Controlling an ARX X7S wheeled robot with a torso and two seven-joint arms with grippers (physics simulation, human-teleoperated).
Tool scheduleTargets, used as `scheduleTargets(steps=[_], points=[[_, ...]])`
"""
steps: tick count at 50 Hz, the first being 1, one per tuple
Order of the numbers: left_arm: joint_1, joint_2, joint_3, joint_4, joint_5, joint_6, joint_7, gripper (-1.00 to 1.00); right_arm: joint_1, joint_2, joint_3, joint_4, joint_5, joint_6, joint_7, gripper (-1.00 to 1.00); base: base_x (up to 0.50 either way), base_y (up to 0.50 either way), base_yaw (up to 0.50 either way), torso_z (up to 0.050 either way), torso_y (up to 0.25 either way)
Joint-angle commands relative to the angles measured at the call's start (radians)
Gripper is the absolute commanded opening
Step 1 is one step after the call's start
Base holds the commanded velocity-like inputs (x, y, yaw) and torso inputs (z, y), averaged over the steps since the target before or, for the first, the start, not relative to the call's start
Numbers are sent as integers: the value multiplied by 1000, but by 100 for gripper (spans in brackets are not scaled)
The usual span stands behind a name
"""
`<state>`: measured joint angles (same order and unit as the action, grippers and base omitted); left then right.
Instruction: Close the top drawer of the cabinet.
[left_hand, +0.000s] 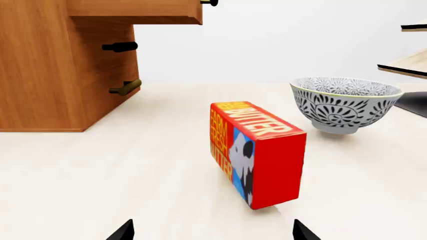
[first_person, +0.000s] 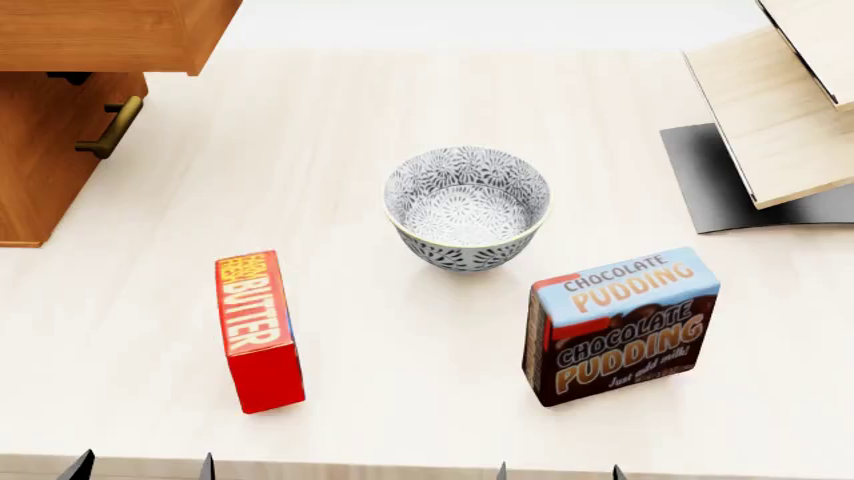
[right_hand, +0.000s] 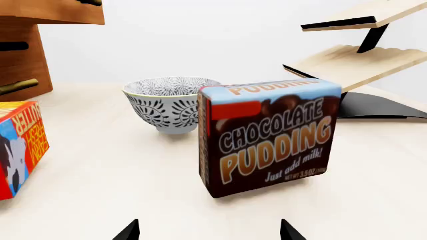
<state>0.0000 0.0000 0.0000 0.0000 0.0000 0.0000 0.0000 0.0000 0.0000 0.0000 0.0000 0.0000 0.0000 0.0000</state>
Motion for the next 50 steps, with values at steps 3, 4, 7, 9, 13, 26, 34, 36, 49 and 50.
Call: scheduleTargets(steps=[3, 4, 7, 9, 13, 26, 34, 36, 49, 50], points=[[-1, -27, 32, 2, -29, -1, -26, 100, 3, 19, -26, 6, 20, -6, 25, 100, 0, 0, 0, 0, 0], [6, -30, 37, 5, -35, 6, -26, 100, 2, 22, -27, 7, 31, -11, 29, 100, 0, 0, 0, 0, 0], [6, -38, 44, 2, -53, 5, -28, 100, 1, 32, -38, 9, 42, -13, 41, 100, 0, 0, 0, 0, 0], [12, -43, 46, 10, -64, 7, -33, 100, -14, 38, -49, 0, 39, -38, 47, 100, 0, 0, 0, 0, 0], [14, -52, 55, 9, -74, 12, -37, 100, -16, 46, -64, 2, 42, -37, 59, 100, 0, 0, 0, 0, 0], [9, -73, 72, 5, -104, 10, -54, 100, -14, 63, -96, 4, 57, -33, 89, 100, 0, 0, 0, 5, 0], [11, -82, 78, 9, -115, 18, -68, 100, -8, 72, -110, 7, 67, -24, 103, 100, 0, 0, 0, 50, 0], [10, -83, 80, 5, -118, 22, -70, 100, -6, 74, -113, 7, 70, -23, 106, 100, 0, 0, 0, 50, 0], [10, -98, 96, 13, -129, 29, -89, 100, 0, 88, -127, 9, 85, -20, 124, 100, 0, 0, 0, 50, 0], [9, -99, 97, 11, -130, 32, -90, 100, 0, 89, -128, 8, 86, -21, 125, 100, 0, 0, 0, 50, 0]])
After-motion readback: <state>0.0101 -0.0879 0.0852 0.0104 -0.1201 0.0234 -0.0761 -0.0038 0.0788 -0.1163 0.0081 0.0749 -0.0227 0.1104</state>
